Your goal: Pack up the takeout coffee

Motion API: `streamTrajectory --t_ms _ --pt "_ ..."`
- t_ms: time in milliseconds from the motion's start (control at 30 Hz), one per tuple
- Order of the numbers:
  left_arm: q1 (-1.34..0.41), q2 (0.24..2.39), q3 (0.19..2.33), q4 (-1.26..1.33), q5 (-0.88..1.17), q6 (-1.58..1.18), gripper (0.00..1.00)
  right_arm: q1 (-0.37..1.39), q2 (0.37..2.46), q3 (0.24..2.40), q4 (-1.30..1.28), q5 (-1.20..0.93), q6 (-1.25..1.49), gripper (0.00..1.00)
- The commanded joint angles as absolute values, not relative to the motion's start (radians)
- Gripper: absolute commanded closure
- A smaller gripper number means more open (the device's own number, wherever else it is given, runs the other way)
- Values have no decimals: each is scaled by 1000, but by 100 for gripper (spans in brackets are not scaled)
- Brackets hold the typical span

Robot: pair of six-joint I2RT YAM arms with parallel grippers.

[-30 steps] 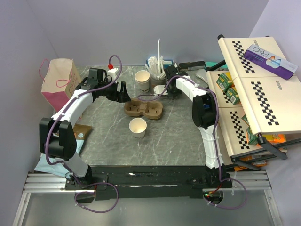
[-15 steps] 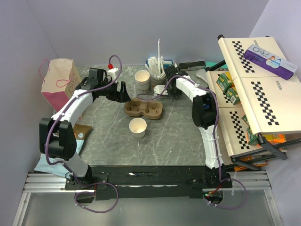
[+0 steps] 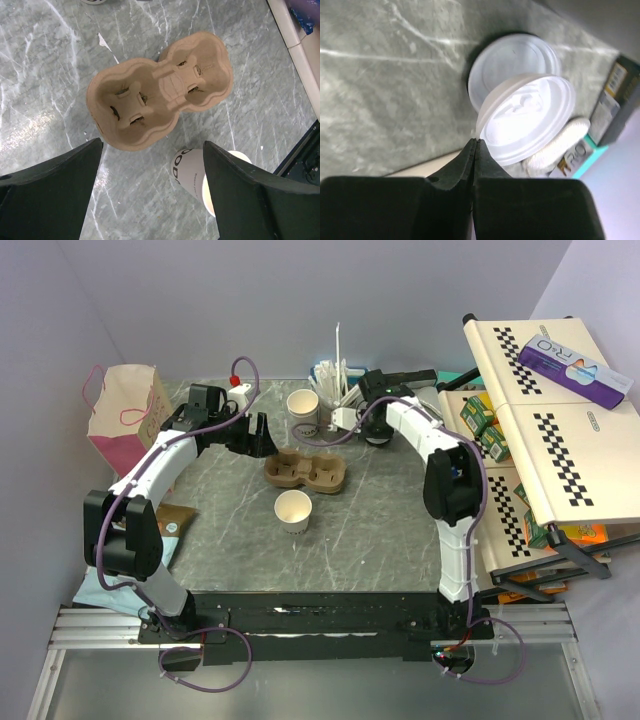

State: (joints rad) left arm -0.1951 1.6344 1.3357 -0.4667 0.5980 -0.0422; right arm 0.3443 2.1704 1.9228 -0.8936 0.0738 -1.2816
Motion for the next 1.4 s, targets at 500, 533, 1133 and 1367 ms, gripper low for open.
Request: streamTrajectory --t_ms 500,533,1133,1367 --pt "-239 1370 1226 -377 742 176 13 367 1737 1954 -1256 -538 -813 100" --pt "-253 1318 1207 -371 738 240 13 367 1726 1962 -1275 -631 -766 100" --pt "-741 1158 1198 -405 468 940 12 525 1687 1986 -1365 -887 -669 100" --pt "-784 1187 1226 -417 425 1017 17 563 1684 1997 -1370 -859 -689 100"
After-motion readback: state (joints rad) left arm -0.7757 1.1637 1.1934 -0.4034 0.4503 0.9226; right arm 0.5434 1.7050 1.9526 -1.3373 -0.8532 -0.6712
